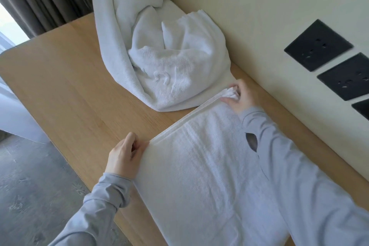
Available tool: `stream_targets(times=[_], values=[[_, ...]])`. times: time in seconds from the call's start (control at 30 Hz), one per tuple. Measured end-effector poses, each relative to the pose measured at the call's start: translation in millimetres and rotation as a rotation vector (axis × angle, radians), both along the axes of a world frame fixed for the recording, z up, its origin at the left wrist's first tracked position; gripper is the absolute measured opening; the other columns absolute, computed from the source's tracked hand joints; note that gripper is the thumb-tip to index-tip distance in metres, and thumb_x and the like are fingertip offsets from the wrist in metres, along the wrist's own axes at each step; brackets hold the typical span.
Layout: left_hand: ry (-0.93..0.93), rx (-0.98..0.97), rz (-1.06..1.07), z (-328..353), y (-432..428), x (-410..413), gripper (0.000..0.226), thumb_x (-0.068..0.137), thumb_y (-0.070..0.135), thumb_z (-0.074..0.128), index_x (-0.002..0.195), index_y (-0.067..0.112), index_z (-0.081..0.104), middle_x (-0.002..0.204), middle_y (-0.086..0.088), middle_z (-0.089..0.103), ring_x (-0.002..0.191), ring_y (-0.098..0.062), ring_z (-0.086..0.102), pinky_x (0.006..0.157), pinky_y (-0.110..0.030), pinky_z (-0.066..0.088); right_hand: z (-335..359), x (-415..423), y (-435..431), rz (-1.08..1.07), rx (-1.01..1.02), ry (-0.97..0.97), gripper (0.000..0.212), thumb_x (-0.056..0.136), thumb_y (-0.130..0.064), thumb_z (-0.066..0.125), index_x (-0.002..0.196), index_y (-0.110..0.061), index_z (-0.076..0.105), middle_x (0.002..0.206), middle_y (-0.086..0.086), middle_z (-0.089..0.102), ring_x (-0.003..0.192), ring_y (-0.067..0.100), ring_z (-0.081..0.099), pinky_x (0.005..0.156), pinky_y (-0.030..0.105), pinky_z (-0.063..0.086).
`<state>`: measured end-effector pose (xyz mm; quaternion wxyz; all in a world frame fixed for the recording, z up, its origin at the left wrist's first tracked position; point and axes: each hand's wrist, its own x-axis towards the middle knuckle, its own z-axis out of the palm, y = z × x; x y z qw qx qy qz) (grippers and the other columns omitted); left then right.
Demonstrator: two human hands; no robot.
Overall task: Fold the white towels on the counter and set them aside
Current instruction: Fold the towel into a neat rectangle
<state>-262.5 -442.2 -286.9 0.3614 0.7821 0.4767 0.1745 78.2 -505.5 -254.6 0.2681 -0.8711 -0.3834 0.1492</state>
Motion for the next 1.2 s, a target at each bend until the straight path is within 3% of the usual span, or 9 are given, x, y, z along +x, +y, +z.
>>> stream_targets(times=[0.17,0.27,0.37,0.5,0.63,0.73,0.9,1.0,1.2], values=[[0.01,0.203,0.002,16,-7,5,0.018,0.085,0.018,0.053,0.073,0.005,0.052,0.066,-0.002,0.05,0.056,-0.02,0.046,0.054,-0.028,0.041,-4,-1,-11,-0.168,-0.018,0.02,0.027,0.084,-0.028,0.066,0.097,-0.006,0.055,0.086,0.004,0.057,0.077,0.021,0.053,0.067,0.031,0.041],[0.155,0.459,-0.038,33,-38,31,0.038,0.088,0.026,0.044,0.103,0.0,0.067,0.102,-0.02,0.064,0.088,-0.039,0.063,0.075,-0.044,0.049,10,-26,-9,-0.119,-0.03,-0.329,0.028,0.088,-0.005,0.052,0.116,-0.004,0.052,0.11,0.016,0.056,0.098,0.031,0.054,0.082,0.036,0.042],[0.277,0.435,-0.259,39,-85,60,0.051,0.089,0.032,0.04,0.129,0.003,0.055,0.135,-0.018,0.053,0.126,-0.035,0.048,0.104,-0.046,0.033,4,-99,-26,0.248,0.22,-0.477,0.039,0.079,0.005,0.047,0.116,0.002,0.059,0.114,0.018,0.062,0.103,0.033,0.058,0.088,0.044,0.047],[0.433,0.271,-0.296,19,-95,49,0.065,0.089,0.045,0.028,0.141,0.007,0.039,0.149,-0.01,0.032,0.139,-0.029,0.026,0.115,-0.043,0.01,-19,-128,-79,0.766,-0.1,-0.484,0.051,0.092,-0.033,0.039,0.138,-0.013,0.043,0.145,0.003,0.043,0.136,0.02,0.038,0.11,0.043,0.022],[0.49,0.281,-0.299,8,-93,47,0.069,0.09,0.054,0.023,0.147,0.014,0.025,0.155,-0.007,0.021,0.144,-0.025,0.016,0.115,-0.048,0.006,-19,-18,-102,0.365,-0.491,-0.48,0.056,0.098,-0.042,0.024,0.148,-0.021,0.011,0.157,-0.001,0.011,0.146,0.018,0.008,0.118,0.04,-0.001],[0.529,0.275,-0.295,8,-94,50,0.071,0.09,0.055,0.017,0.148,0.014,0.023,0.156,-0.008,0.019,0.144,-0.026,0.014,0.116,-0.049,0.003,-11,12,-114,0.174,-0.636,-0.516,0.062,0.096,-0.046,0.003,0.149,-0.014,0.007,0.159,0.001,0.0,0.145,0.016,-0.009,0.117,0.04,-0.01],[0.557,0.268,-0.285,12,-95,51,0.073,0.088,0.057,0.017,0.147,0.016,0.026,0.156,-0.009,0.021,0.144,-0.026,0.016,0.116,-0.049,0.009,-5,-95,-125,0.404,-0.136,-0.467,0.061,0.093,-0.038,0.032,0.144,-0.005,0.028,0.151,0.014,0.03,0.143,0.028,0.018,0.113,0.057,0.018],[0.517,0.244,-0.219,16,-83,57,0.072,0.084,0.062,0.018,0.141,0.023,0.037,0.15,-0.004,0.033,0.138,-0.024,0.029,0.108,-0.045,0.021,-12,-147,-156,0.756,-0.157,-0.485,0.055,0.093,-0.039,0.035,0.143,-0.015,0.036,0.15,0.004,0.034,0.142,0.022,0.024,0.112,0.052,0.025],[0.562,0.308,-0.228,9,-82,62,0.074,0.086,0.062,0.003,0.15,0.025,0.009,0.159,0.0,0.005,0.146,-0.025,-0.003,0.116,-0.041,-0.004,-11,-66,-123,0.689,-0.314,-0.379,0.058,0.095,-0.036,0.04,0.146,-0.013,0.025,0.155,0.008,0.019,0.144,0.026,0.013,0.118,0.045,0.012]])
